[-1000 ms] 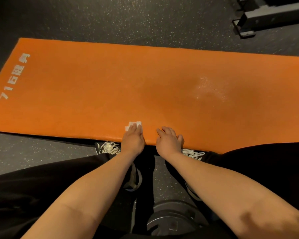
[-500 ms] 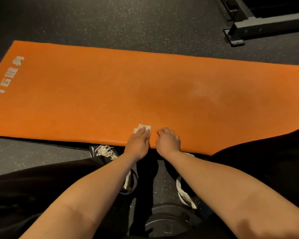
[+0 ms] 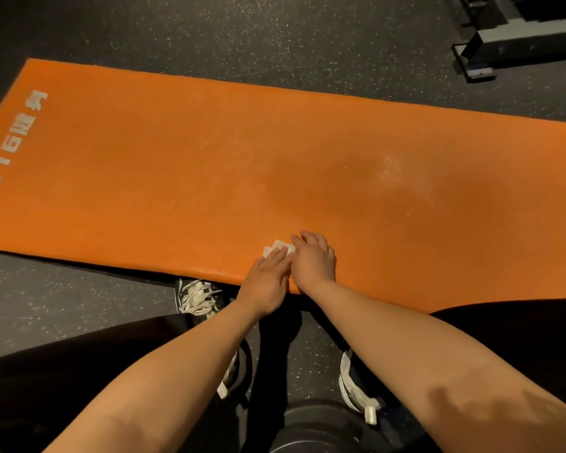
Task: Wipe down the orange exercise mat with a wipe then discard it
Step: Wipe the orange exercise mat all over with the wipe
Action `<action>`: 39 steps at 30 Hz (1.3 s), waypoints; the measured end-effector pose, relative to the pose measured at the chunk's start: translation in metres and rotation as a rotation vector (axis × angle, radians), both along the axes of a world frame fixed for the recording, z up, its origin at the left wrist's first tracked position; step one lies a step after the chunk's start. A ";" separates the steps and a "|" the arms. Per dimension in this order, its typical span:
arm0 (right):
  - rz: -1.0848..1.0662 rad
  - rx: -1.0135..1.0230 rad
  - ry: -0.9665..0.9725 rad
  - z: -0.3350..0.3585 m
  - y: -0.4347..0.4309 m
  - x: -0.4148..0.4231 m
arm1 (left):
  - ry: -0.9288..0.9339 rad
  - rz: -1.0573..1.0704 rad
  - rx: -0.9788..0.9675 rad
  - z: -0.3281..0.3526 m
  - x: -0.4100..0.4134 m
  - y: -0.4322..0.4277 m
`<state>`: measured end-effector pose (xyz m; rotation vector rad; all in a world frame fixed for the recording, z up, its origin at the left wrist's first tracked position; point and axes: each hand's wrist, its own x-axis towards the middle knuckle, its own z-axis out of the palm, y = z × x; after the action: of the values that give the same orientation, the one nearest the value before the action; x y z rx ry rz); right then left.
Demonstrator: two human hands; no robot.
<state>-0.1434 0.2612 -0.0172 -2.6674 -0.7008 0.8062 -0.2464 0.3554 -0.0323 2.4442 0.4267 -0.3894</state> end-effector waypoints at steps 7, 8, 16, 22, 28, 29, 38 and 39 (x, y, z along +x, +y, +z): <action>-0.012 -0.008 -0.007 -0.021 0.003 0.006 | 0.144 0.361 0.210 -0.019 0.022 0.046; -0.006 -0.005 -0.018 -0.023 0.003 0.007 | 0.154 0.387 0.221 -0.021 0.024 0.046; -0.136 0.094 -0.066 -0.036 0.004 0.004 | 0.034 0.032 -0.040 -0.028 0.043 0.009; -0.135 0.128 -0.059 -0.047 -0.002 0.003 | 0.095 0.237 0.239 -0.030 0.036 0.060; -0.141 0.190 -0.036 -0.044 -0.012 -0.001 | 0.110 0.181 0.142 -0.021 0.024 0.020; -0.151 0.195 -0.024 -0.044 -0.015 -0.005 | 0.092 0.144 0.107 -0.018 0.020 0.005; -0.102 0.144 -0.043 -0.033 -0.025 -0.022 | 0.100 0.109 0.186 -0.009 0.000 0.014; -0.095 0.135 -0.053 -0.030 -0.026 -0.023 | 0.116 0.165 0.205 -0.009 -0.002 0.020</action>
<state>-0.1668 0.2349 -0.0474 -2.5864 -0.6122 0.6425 -0.2486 0.3754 -0.0408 2.5669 0.7465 -0.4365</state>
